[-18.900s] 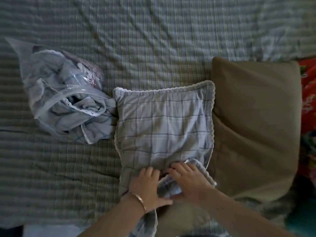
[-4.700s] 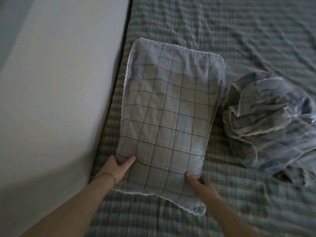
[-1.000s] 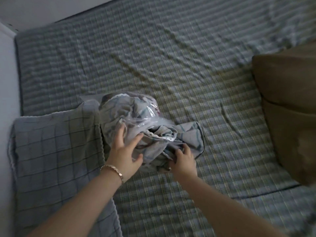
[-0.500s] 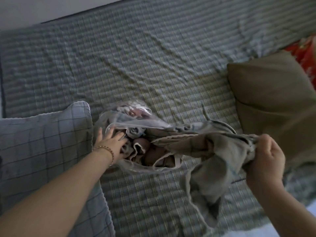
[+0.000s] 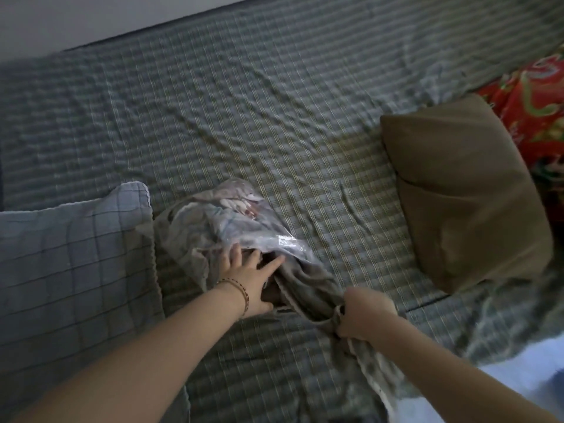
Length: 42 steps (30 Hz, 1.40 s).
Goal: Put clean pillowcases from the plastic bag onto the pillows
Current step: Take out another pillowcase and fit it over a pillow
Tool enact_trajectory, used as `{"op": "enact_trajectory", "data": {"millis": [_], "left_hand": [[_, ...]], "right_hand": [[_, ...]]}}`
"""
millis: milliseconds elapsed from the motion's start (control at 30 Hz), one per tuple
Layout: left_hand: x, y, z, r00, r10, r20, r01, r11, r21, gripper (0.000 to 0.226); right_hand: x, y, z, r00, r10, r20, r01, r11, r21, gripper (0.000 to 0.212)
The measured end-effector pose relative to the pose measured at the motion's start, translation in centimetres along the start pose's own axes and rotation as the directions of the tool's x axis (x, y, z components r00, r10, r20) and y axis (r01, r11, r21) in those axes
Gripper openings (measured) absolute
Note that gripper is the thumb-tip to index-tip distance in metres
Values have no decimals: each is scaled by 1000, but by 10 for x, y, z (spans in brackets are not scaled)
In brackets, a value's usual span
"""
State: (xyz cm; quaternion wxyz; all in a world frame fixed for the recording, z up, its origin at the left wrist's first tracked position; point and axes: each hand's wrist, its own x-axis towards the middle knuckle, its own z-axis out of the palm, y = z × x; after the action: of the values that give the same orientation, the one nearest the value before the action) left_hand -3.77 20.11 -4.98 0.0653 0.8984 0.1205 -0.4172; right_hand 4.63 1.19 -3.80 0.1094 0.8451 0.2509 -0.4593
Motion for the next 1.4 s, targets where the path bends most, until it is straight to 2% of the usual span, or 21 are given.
{"op": "enact_trajectory", "data": {"millis": [67,133,167,200,267,333,367,433,500,533,567,600,700,767,967,1033,1133,1233,1300,1367,1400], "left_hand": [[0,13,-5,988,65,-137,-68,998,-11,93],[2,29,-7,943,100,-318,-110,994,-11,94],[4,38,-13,906,109,-409,-130,991,-25,89],[7,48,-19,867,96,-489,-157,984,-85,80],[15,66,-31,775,0,-632,-257,914,-315,56],[14,90,-55,758,-142,-637,-345,741,-576,41],[7,107,-71,767,-195,-611,-373,640,-672,36],[-3,146,-99,743,-286,-606,-452,454,-768,25],[-12,177,-123,765,-383,-517,-461,234,-856,13],[-13,183,-129,784,-422,-454,-432,154,-889,9],[-12,186,-131,788,-462,-408,-372,171,-912,15],[-10,184,-126,780,-490,-389,-291,265,-919,19],[-11,170,-105,834,-462,-301,17,567,-823,16],[-11,164,-86,865,-449,-225,137,642,-754,24],[-29,151,-72,703,-674,-227,313,579,-753,23],[-31,153,-75,695,-691,-199,322,547,-773,19],[-26,154,-86,726,-662,-187,306,554,-774,25],[-25,164,-99,789,-587,-178,319,640,-699,43],[-34,184,-117,790,-566,-238,126,530,-839,36],[-48,207,-142,856,-483,-181,-94,199,-976,18],[-51,216,-151,924,-369,-99,-102,11,-995,9]], "right_hand": [[-5,7,-20,965,-157,-212,160,987,-1,30],[-16,22,-37,799,-346,-492,351,932,-85,33],[-23,32,-46,679,-422,-601,458,883,-104,32],[-30,46,-54,547,-495,-675,561,815,-144,27],[-42,82,-74,372,-558,-742,646,730,-225,20],[-41,127,-95,314,-506,-804,630,744,-223,23],[-37,149,-100,348,-429,-833,578,798,-170,30],[-27,192,-111,543,-197,-816,426,902,65,59],[-19,219,-122,732,-6,-681,265,924,277,76],[-14,227,-126,779,52,-625,218,912,348,74],[-11,234,-130,804,93,-588,205,884,420,70],[-6,240,-132,820,125,-558,204,848,490,64],[-4,243,-133,852,107,-513,230,802,551,52],[-8,241,-136,865,43,-500,272,798,539,43],[-23,255,-134,796,-48,-604,294,902,315,26],[-24,259,-132,810,-17,-586,270,898,347,24],[-25,256,-134,903,55,-426,245,749,616,20],[-39,247,-134,917,-36,-398,349,557,753,13],[-58,243,-134,831,-224,-509,538,557,633,18],[-77,231,-128,711,-425,-560,686,593,421,36],[-86,223,-121,653,-513,-558,739,595,318,41]]}}
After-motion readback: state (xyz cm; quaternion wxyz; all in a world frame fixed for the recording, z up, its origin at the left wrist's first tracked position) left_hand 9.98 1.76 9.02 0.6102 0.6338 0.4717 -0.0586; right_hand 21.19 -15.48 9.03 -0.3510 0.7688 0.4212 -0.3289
